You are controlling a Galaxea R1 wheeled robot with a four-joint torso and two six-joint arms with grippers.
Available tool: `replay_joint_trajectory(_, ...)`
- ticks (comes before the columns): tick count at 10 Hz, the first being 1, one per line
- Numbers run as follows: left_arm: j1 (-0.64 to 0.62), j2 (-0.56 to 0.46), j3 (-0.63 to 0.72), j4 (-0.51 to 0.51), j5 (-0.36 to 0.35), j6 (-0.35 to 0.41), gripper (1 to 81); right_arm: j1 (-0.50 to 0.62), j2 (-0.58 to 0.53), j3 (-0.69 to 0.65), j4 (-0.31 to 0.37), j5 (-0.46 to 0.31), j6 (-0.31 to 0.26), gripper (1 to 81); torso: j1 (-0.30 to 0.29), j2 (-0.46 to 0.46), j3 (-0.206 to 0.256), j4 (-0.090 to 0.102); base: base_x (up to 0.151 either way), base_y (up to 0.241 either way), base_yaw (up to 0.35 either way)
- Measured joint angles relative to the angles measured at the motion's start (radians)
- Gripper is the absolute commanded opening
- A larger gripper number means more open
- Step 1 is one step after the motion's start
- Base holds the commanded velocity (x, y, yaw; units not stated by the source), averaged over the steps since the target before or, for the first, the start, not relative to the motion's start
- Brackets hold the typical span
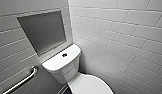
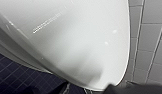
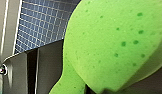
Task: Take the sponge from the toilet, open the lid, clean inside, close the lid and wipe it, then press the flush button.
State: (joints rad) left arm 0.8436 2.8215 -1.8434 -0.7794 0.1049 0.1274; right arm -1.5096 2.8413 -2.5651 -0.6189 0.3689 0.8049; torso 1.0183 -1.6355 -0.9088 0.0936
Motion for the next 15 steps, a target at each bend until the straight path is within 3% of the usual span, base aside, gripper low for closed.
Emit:
replay_joint_trajectory(6,0.008,0.002,0.022,-0.008,-0.061,-0.010,81.1,0.003,0.005,-0.001,0.000,-0.001,0.000,1.0,0.000,0.000,0.000,0.000,0.000,0.000,0.000)
replay_joint_trajectory(12,0.001,0.015,0.026,-0.012,-0.048,-0.020,81.1,0.006,0.004,-0.003,0.000,0.000,0.000,1.0,0.000,0.000,0.000,0.000,0.000,0.000,0.000)
replay_joint_trajectory(15,-0.010,-0.032,0.110,-0.016,-0.068,-0.021,81.1,0.006,0.005,-0.006,0.000,0.000,0.000,1.0,0.000,0.000,0.000,0.000,0.000,0.000,0.000)
